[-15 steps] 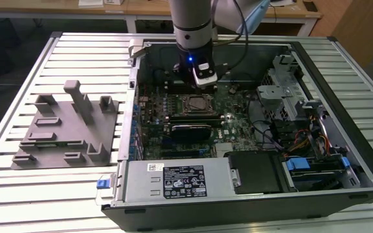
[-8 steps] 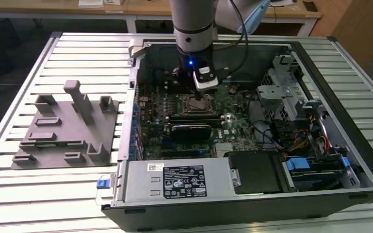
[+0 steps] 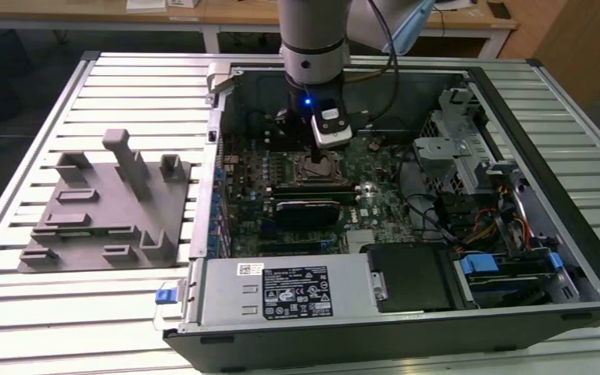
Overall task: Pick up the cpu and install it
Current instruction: 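Install the first cpu locking lever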
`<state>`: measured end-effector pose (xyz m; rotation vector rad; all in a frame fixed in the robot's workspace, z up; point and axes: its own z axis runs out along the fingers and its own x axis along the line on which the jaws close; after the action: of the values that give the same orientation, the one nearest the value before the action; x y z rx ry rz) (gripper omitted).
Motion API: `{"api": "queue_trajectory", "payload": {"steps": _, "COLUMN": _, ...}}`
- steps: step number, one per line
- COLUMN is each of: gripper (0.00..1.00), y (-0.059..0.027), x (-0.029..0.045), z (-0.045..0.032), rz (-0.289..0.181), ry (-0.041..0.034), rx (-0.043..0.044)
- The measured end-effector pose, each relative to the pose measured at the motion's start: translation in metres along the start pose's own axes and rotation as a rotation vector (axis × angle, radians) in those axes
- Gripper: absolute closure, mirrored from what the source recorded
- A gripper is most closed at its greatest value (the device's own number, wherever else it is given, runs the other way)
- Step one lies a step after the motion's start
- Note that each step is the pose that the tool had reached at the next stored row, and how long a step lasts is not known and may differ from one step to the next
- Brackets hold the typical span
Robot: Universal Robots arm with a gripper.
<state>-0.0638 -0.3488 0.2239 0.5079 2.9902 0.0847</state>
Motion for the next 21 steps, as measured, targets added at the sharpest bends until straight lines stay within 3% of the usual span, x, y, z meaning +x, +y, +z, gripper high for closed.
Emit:
{"api": "queue_trajectory", "payload": {"steps": 4, "gripper": 0.89, "y": 0.0, "x": 0.0, "z": 0.0006, "rz": -0.063, "ry": 0.0046, "rx": -0.0063}}
{"api": "queue_trajectory", "payload": {"steps": 7, "gripper": 0.89, "y": 0.0004, "x": -0.0013, "z": 0.0015, "rz": -0.088, "ry": 0.0068, "rx": -0.0054}}
{"api": "queue_trajectory", "payload": {"steps": 17, "gripper": 0.89, "y": 0.0018, "x": -0.0055, "z": 0.0031, "rz": -0.138, "ry": 0.0124, "rx": -0.0063}}
{"api": "queue_trajectory", "payload": {"steps": 21, "gripper": 0.89, "y": 0.0021, "x": -0.0059, "z": -0.0013, "rz": -0.144, "ry": 0.0129, "rx": -0.0066}}
